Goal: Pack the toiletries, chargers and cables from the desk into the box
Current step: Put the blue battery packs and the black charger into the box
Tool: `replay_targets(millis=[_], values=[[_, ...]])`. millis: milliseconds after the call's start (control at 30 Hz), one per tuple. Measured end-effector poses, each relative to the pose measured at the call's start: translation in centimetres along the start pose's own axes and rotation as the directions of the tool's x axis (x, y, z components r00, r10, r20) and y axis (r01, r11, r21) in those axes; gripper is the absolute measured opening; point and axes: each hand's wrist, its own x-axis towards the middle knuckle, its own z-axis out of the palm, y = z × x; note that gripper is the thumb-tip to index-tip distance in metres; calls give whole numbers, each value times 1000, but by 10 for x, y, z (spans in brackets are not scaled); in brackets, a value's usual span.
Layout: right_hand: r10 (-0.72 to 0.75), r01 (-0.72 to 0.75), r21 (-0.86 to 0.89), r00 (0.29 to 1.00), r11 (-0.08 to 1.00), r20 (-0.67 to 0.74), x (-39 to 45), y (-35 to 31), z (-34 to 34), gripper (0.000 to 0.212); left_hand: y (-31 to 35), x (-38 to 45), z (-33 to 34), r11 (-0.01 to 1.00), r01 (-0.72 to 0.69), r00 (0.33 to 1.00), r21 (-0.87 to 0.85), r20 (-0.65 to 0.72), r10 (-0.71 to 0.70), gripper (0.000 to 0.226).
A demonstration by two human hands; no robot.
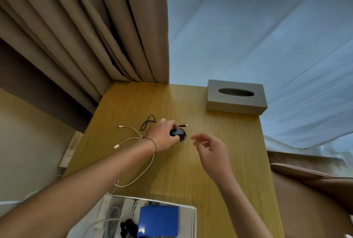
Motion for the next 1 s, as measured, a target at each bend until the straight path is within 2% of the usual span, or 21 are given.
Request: replay_targets(millis=[67, 133, 200, 267, 333, 367, 400, 433, 500, 567, 633, 700, 800, 900, 1000], values=[[-99, 103, -84, 994, 991, 50, -4, -10, 5, 43, -2, -28, -17, 999, -52, 998, -15, 32, 52, 44], [-196, 227, -181, 965, 957, 174, -10, -18, 11, 60, -4, -55, -34, 991, -87, 995, -99, 36, 91, 58], [-266, 343, -311, 927, 886, 265, -21, -25, 20, 69, -6, -83, -51, 969, -95, 994, -227, 23, 103, 57], [-317, 400, -359, 910, 843, 267, -34, -30, 27, 73, -7, -108, -66, 935, -82, 995, -346, 28, 98, 48], [-289, 331, -231, 936, 915, 200, -47, -34, 31, 80, -11, -131, -79, 883, -53, 995, -466, 54, 88, 44], [-211, 227, -65, 958, 972, 194, -54, -38, 31, 82, -13, -142, -85, 838, -34, 993, -544, 75, 90, 43], [-122, 89, 139, 962, 986, 245, -62, -42, 32, 80, -15, -152, -90, 778, -24, 990, -628, 92, 104, 43], [-72, -31, 294, 940, 955, 334, -70, -46, 34, 74, -18, -161, -95, 710, -23, 988, -704, 95, 125, 44], [-46, -158, 364, 868, 918, 495, -88, -57, 42, 59, -23, -176, -104, 585, -30, 988, -811, 65, 141, 46], [-41, -167, 298, 811, 940, 584, -105, -69, 51, 46, -27, -188, -110, 513, -39, 992, -858, 27, 121, 52], [-49, -83, 207, 828, 975, 559, -112, -80, 54, 23, -32, -197, -113, 542, -71, 995, -838, -18, 102, 61], [-55, -7, 116, 851, 993, 522, -117, -92, 49, 22, -39, -206, -116, 654, -125, 992, -746, -77, 102, 68], [-77, 70, 33, 837, 997, 542, -120, -112, 32, 20, -47, -219, -120, 820, -206, 977, -535, -153, 146, 68], [-116, 212, -115, 829, 971, 547, -121, -131, 15, 13, -53, -228, -127, 863, -262, 965, -432, -145, 220, 52], [-192, 341, -228, 847, 912, 497, -116, -152, 2, 9, -56, -236, -134, 861, -294, 949, -415, -21, 314, 51]])
